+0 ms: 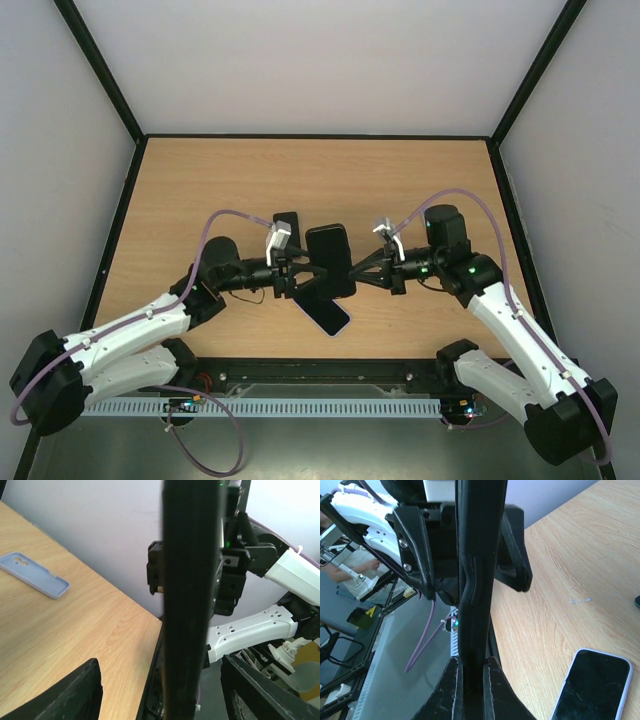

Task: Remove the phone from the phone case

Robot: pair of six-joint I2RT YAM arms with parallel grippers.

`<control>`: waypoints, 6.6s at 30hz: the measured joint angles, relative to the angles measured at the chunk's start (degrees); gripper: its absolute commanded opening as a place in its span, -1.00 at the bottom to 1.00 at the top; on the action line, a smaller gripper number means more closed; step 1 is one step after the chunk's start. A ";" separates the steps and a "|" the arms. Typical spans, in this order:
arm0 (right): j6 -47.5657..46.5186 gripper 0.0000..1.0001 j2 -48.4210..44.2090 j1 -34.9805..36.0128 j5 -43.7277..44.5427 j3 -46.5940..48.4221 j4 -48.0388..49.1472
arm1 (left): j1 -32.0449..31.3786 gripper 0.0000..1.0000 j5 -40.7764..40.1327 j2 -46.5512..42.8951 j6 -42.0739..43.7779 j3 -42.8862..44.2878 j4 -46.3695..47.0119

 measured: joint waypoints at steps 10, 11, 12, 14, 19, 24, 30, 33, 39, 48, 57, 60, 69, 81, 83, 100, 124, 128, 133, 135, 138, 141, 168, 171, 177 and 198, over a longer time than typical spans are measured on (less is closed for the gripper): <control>1.09 -0.96 -0.17 -0.02 1.33 -0.44 0.72 | -0.46 -0.21 -1.22 1.05 -5.44 -4.26 10.40; 1.11 -0.96 -0.17 -0.02 1.49 -0.46 0.70 | -0.48 -0.29 -1.09 1.60 -5.60 -4.17 11.02; 1.20 -0.96 -0.17 -0.02 1.60 -0.46 0.70 | -0.50 -0.38 -0.96 2.19 -5.73 -3.98 11.45; 1.22 -0.96 -0.31 -0.02 1.68 -0.46 0.70 | -0.55 -0.58 -0.57 3.28 -5.90 -3.23 11.87; 1.31 -0.96 -0.83 -0.02 1.66 -0.48 0.70 | -0.79 -0.87 0.28 5.01 -5.75 -1.66 13.42; -0.17 -0.75 -1.05 -0.07 1.70 -0.37 -0.61 | -0.85 -0.92 1.14 4.94 -5.03 -0.96 12.22; -10.19 0.01 -1.01 -0.07 4.04 3.45 -7.48 | -0.83 -0.94 1.29 4.48 -3.56 5.27 2.51; -16.59 0.01 -1.03 -0.04 4.42 4.74 -11.47 | -0.72 -0.95 1.31 3.10 -3.76 6.82 1.38; -24.85 -0.22 -1.03 1.09 3.89 5.03 -16.98 | -0.74 -0.95 3.30 2.43 -5.62 6.91 1.38; -26.08 -0.64 -3.82 2.71 1.51 4.02 -15.54 | -0.48 -0.95 7.17 2.95 -9.05 6.91 4.55; -24.44 -0.78 -3.87 2.97 2.25 2.58 -12.81 | 0.42 -0.95 8.74 4.59 -11.13 6.86 6.75; -28.28 -0.79 -2.75 2.99 3.52 2.60 -14.60 | 0.74 -0.95 9.86 5.81 -12.00 6.86 6.97; -33.90 -0.87 3.15 3.21 5.60 3.13 -17.92 | 0.98 -0.95 12.35 7.13 -13.66 6.93 6.16; -24.85 -0.49 3.69 0.22 2.89 3.17 -13.94 | 1.03 -0.95 10.36 6.86 -12.76 8.15 5.55; -21.51 -0.35 3.39 -0.24 2.08 3.17 -12.57 | 1.03 -0.95 9.92 6.58 -12.20 8.52 5.25; 7.10 -0.78 0.11 -1.81 -5.73 3.15 4.22 | -2.71 -0.91 6.69 8.72 -10.88 9.88 11.89; 20.39 -0.96 -3.50 -3.10 40.02 1.42 -10.75 | -3.39 0.30 -37.11 -1.44 -2.34 10.88 -11.80; 21.68 -0.96 -2.51 -3.52 46.29 -2.08 -10.88 | -9.49 0.28 -44.00 -0.92 -0.96 7.69 -14.88; 22.69 -0.96 -1.46 -3.85 51.36 -4.09 -11.54 | -15.06 0.28 -50.95 2.21 0.33 6.08 -17.38; 23.08 -0.96 -0.81 -3.89 52.92 -4.15 -11.54 | -16.81 0.29 -53.20 4.26 1.03 6.01 -17.70; 23.76 -0.96 0.98 -3.89 54.84 -4.15 -11.58 | -19.15 0.29 -55.93 7.39 1.86 6.01 -18.01; 24.61 -0.96 3.50 -3.89 56.65 -4.17 -11.65 | -21.73 0.29 -58.80 10.86 2.47 6.03 -18.03; 26.99 -0.96 15.26 -3.89 58.99 -6.82 -10.97 | -31.28 0.31 -64.17 41.48 8.66 19.12 -5.16; 26.60 -0.96 17.62 -3.89 58.84 -6.82 -10.64 | -31.52 0.30 -64.15 43.15 9.33 19.12 -3.04; 26.45 -0.96 18.75 -3.89 58.64 -6.80 -9.79 | -31.50 0.26 -64.30 45.90 10.23 19.12 -1.49; 26.43 -0.96 18.86 -3.89 57.48 -6.88 -8.83 | -31.63 0.26 -69.33 53.42 23.21 20.92 3.91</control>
